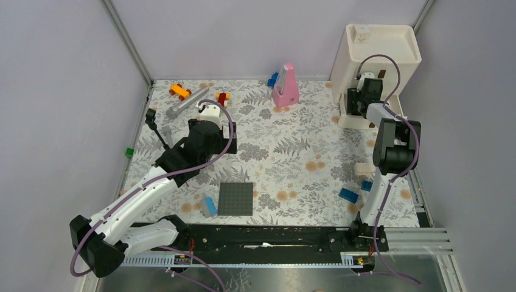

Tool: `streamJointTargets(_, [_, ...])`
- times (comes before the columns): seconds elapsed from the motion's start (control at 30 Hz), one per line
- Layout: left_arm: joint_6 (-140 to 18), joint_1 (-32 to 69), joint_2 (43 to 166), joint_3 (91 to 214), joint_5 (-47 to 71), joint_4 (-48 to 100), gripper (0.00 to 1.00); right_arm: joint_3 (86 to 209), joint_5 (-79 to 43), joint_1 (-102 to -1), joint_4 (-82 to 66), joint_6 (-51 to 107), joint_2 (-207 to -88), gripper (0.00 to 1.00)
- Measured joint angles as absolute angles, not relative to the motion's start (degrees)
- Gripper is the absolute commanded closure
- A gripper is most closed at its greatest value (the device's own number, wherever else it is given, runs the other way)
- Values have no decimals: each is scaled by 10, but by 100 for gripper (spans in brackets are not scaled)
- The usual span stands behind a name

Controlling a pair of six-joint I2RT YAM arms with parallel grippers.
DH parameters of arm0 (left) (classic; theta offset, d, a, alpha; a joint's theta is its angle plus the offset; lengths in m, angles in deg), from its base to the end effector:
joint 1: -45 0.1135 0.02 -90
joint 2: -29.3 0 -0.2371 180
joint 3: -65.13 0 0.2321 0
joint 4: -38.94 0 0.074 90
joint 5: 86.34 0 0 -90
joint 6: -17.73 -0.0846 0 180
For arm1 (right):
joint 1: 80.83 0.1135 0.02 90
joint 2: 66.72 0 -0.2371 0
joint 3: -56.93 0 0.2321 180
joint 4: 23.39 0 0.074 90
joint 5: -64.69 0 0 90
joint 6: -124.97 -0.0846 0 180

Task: Organize the makeup
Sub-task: Place the makeup in the drawer.

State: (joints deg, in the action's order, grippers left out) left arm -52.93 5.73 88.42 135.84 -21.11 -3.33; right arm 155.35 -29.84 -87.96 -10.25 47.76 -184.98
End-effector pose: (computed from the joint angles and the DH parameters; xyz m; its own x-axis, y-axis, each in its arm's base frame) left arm 0.2201 -0.1342 0.2867 -0.4707 -0.0036 -0.8823 0.1483 0.9854 -0.0831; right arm 0.4788 -0.0666 0.1574 -0.5687 -0.1513 -0.8085 0.0652 0.9716 -0.2276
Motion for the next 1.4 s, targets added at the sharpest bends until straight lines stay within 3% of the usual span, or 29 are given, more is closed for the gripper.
streamJointTargets(0.3, [-529, 61, 884, 1358, -208, -33, 1, 1553, -304, -879, -105, 469, -1853, 13])
streamJointTargets(0.7, [-529, 64, 884, 1358, -205, -33, 1, 1553, -333, -879, -96, 405, -1794, 11])
streamJointTargets(0.93, [-529, 66, 884, 1358, -205, -33, 1, 1518, -350, -880, -89, 302, -1679, 18])
streamJointTargets(1.27, [-530, 70, 884, 1358, -205, -33, 1, 1278, -404, -981, -91, 36, -1527, 29])
streamJointTargets(1.4, [-530, 72, 884, 1358, -204, -33, 1, 1241, -404, -1000, -90, -17, -1536, 42])
